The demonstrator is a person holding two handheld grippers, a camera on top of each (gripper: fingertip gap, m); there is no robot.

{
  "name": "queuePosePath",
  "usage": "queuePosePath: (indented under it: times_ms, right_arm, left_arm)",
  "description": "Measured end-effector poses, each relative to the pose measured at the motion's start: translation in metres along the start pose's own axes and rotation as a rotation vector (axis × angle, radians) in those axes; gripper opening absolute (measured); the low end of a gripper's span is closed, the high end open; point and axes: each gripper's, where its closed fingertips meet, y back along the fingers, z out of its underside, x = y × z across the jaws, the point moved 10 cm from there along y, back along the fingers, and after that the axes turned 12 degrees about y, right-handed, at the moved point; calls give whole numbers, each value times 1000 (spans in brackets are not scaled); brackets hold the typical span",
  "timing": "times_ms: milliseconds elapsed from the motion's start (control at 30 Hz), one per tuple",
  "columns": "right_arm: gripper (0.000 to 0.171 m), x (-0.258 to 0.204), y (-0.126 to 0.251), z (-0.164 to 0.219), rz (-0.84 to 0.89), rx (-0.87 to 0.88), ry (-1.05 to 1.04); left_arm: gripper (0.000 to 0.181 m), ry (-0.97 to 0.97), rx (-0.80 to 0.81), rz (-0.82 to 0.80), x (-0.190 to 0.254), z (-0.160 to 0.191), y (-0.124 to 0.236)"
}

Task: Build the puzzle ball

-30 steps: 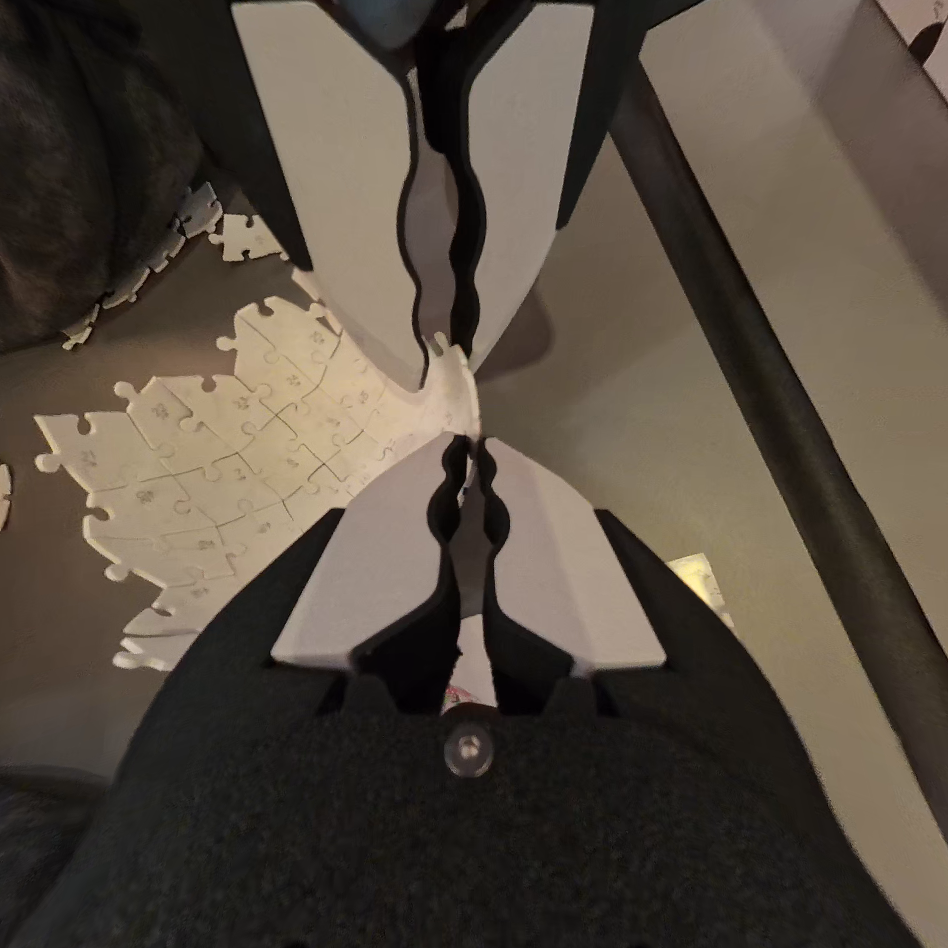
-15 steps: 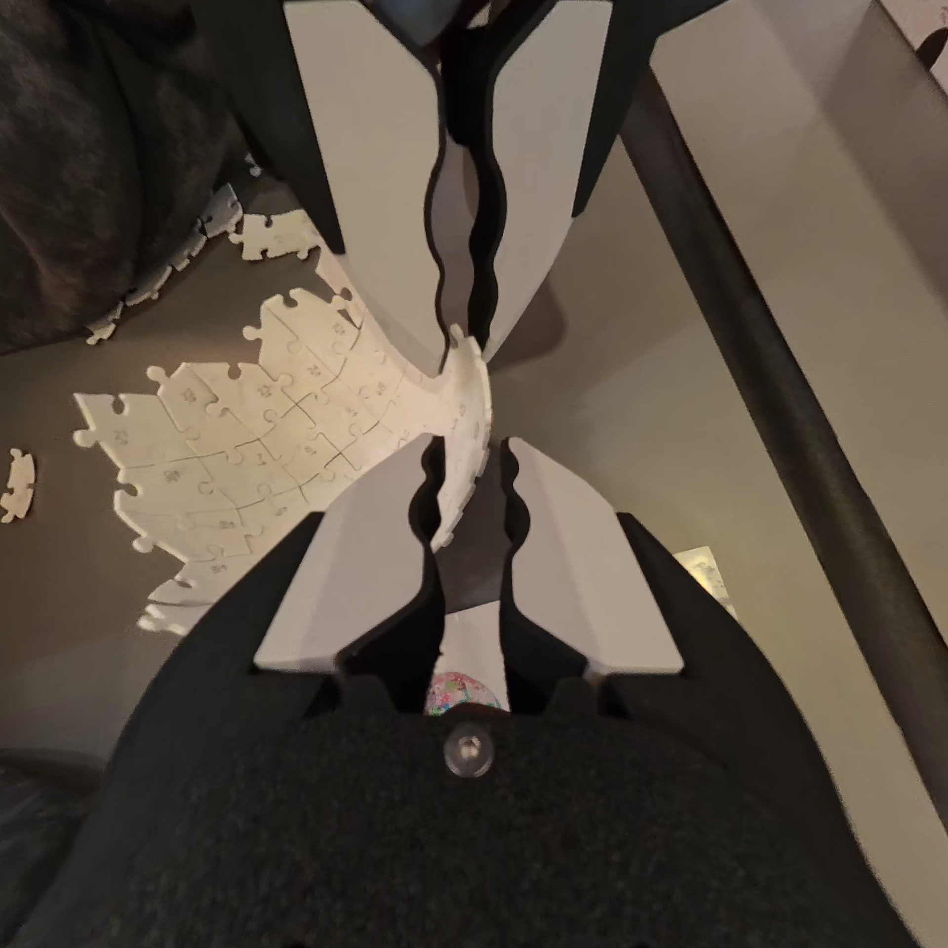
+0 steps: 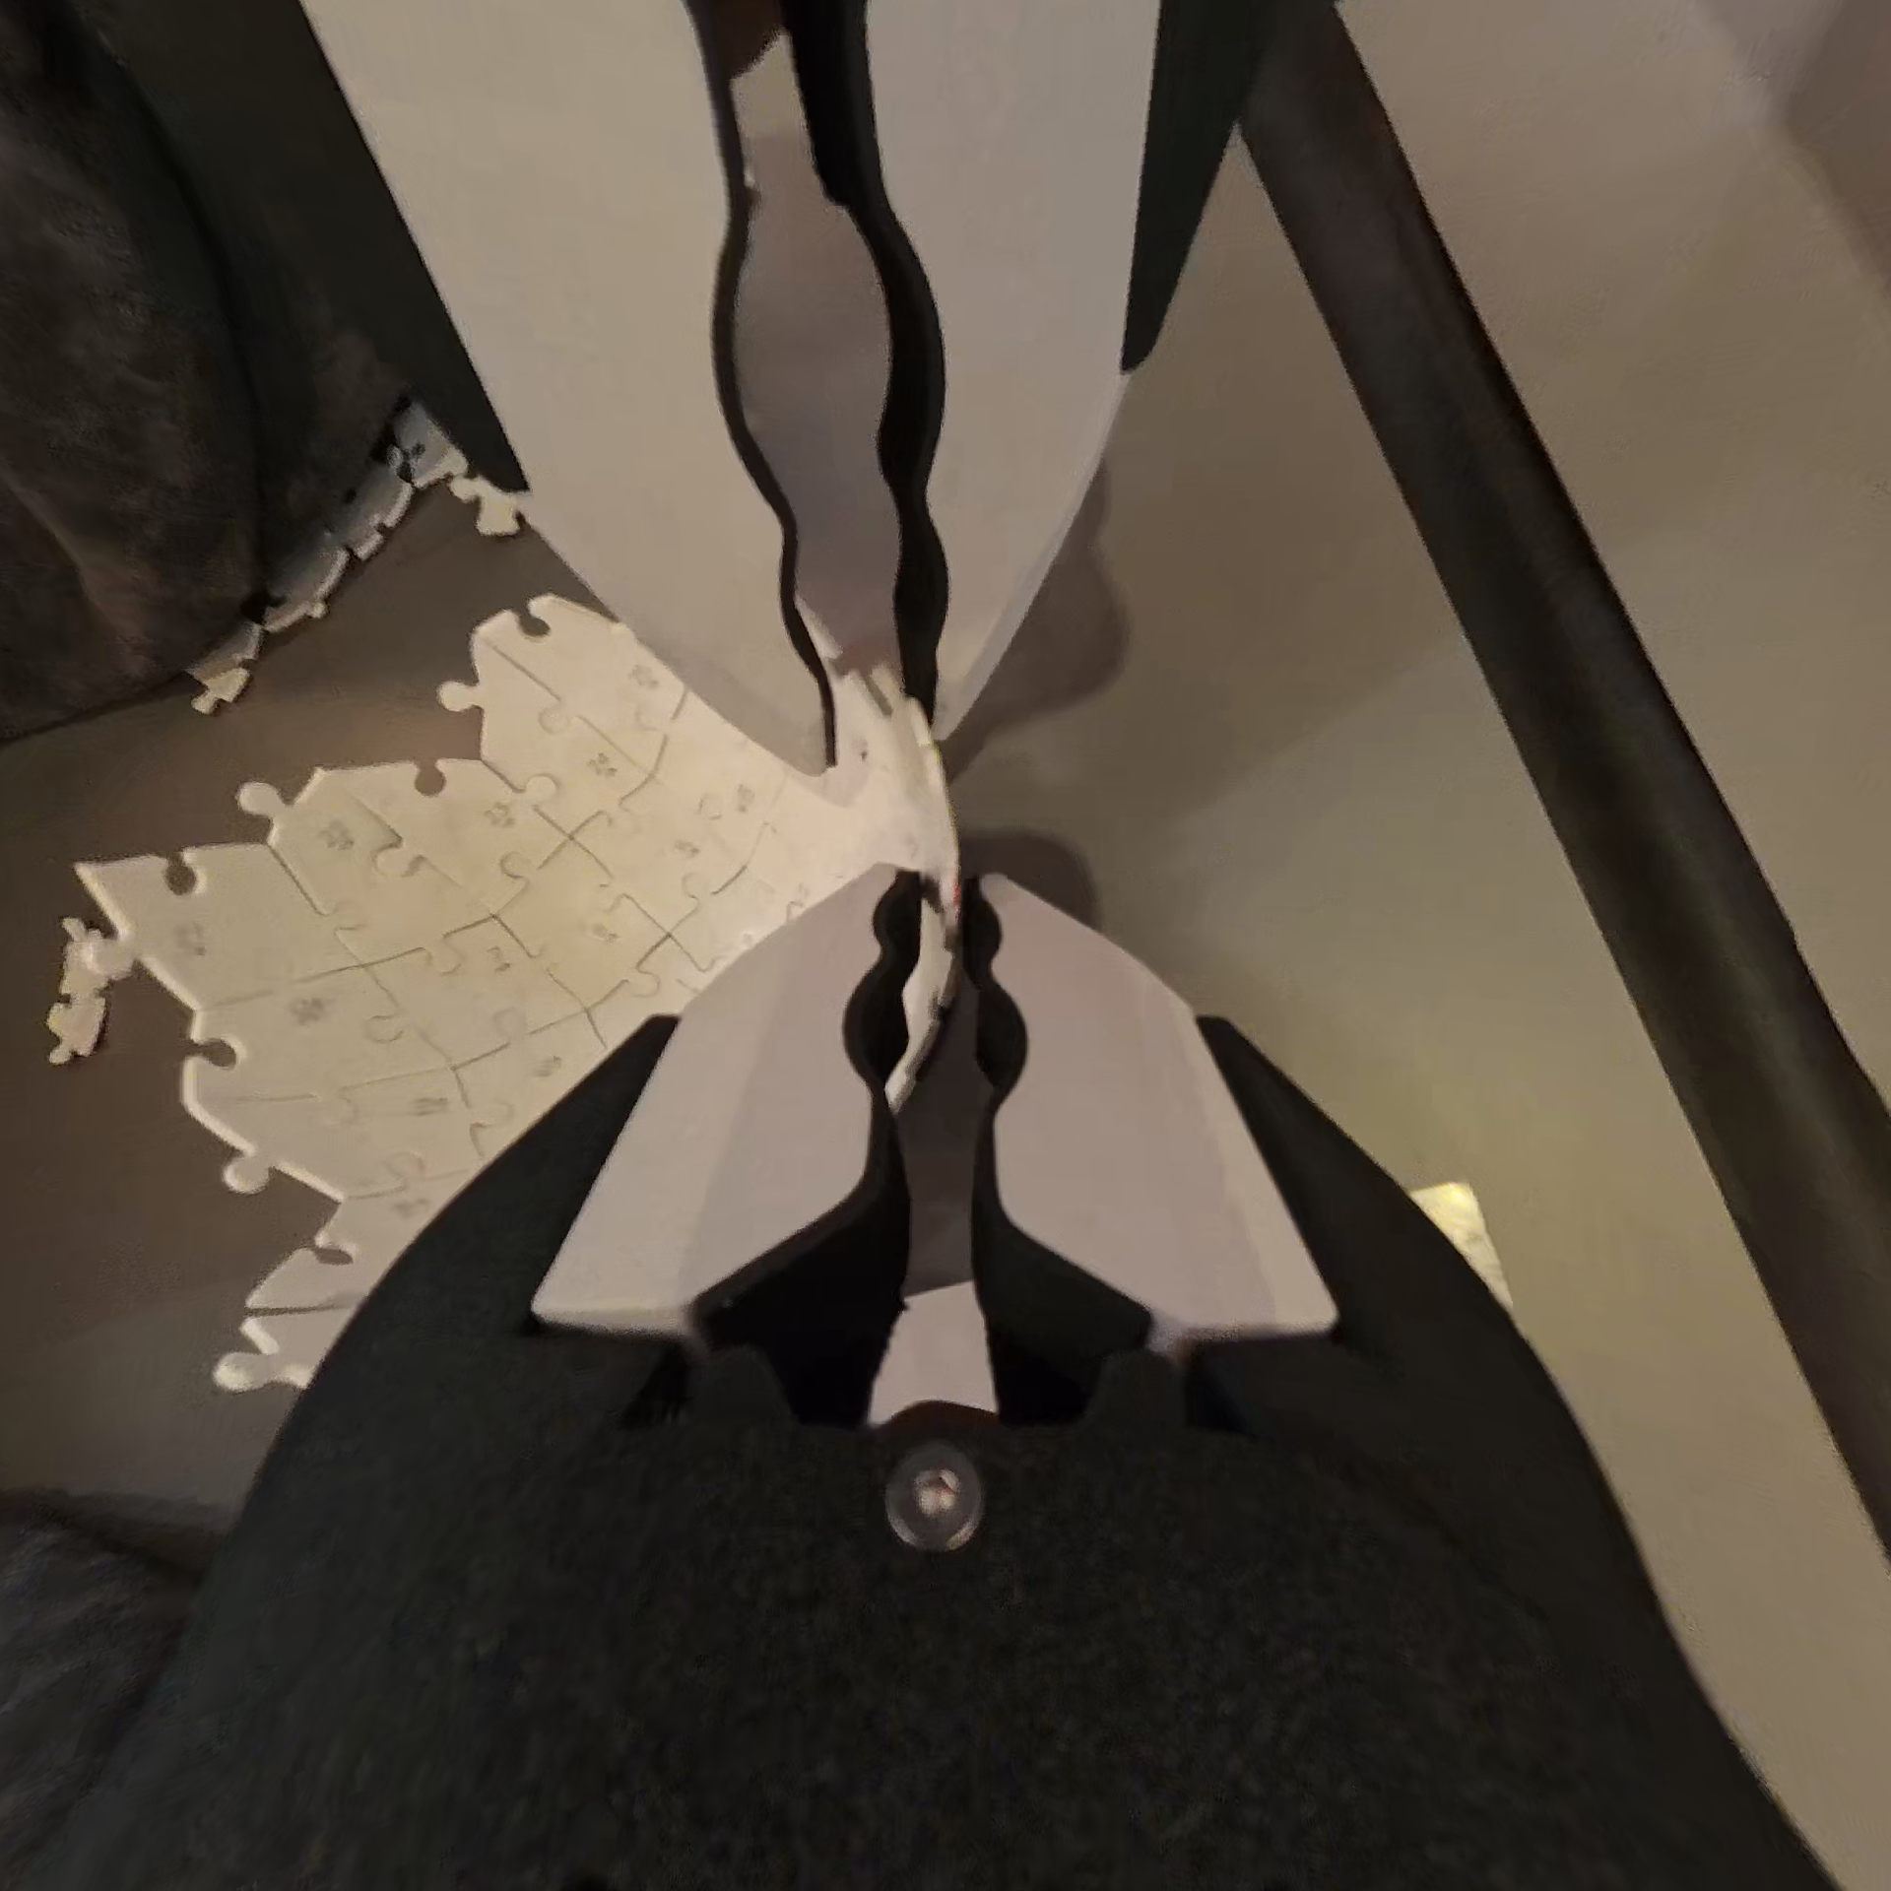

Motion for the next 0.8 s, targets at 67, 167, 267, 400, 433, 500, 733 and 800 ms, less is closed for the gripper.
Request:
queuePosePath:
  times_ms: [67,167,267,400,433,500,733,800]
  right_arm:
    - [6,2,1,0,-13,12,-13]
    - [5,3,5,0,-16,14,-28]
    - [5,2,8,1,-8,1,-24]
    - [5,3,8,1,-11,2,-33]
    - [5,3,8,0,-6,0,-30]
    - [6,4,9,-1,48,16,0]
    - [22,0,19,2,12,49,-18]
    - [21,-2,28,4,42,68,-21]
  left_arm:
    - [14,7,7,12,-1,1,2]
    - [13,12,12,18,-4,2,3]
    - [13,12,20,29,-4,3,4]
    - [13,11,23,27,-4,3,5]
    - [13,12,23,26,-4,3,5]
    - [14,18,39,15,-5,3,8]
    - [14,32,111,2,-4,5,25]
    - [14,22,132,-6,-3,3,26]
